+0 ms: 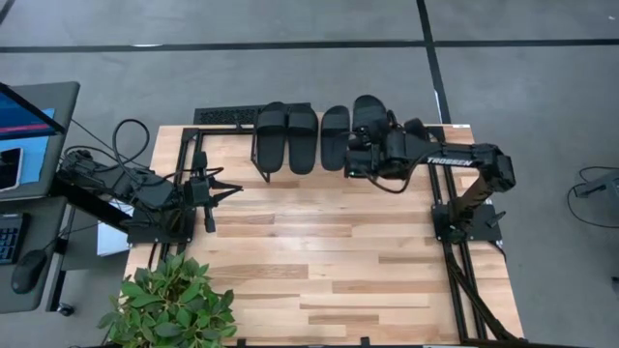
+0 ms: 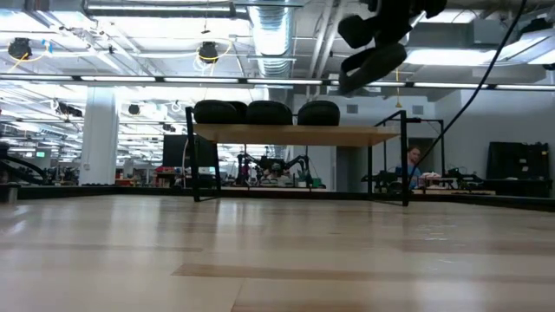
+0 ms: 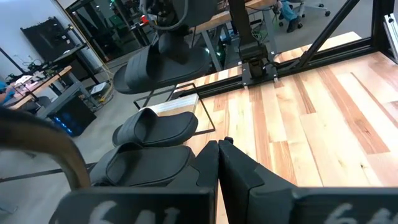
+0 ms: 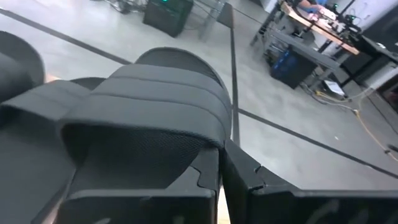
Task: Pick and place slides into the shelf
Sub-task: Put the black slide on the shelf
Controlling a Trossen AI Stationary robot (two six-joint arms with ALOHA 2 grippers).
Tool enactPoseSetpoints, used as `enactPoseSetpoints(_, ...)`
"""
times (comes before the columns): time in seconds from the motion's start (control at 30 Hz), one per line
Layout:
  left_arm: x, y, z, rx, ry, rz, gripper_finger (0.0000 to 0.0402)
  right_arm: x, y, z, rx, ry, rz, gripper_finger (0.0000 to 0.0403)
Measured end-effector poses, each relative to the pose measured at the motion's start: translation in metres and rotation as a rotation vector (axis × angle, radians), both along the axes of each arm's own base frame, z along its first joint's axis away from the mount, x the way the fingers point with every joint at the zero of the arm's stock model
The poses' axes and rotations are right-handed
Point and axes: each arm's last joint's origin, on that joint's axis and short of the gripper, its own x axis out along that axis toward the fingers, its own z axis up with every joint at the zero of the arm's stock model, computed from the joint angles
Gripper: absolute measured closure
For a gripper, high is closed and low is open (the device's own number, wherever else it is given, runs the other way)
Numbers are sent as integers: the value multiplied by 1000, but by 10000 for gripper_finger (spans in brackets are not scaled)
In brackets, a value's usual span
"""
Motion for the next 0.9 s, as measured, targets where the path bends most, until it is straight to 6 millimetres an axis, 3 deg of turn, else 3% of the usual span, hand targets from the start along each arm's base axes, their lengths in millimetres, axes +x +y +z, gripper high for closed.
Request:
enactPoseSetpoints(0.43,0,0,0,-24,-7,5,402,0,-29,-3,26,13,-62,403)
enactPoseSetpoints(0.9,0,0,0,-39,-10,9,401,2,-53,-48,106,46,-92,403)
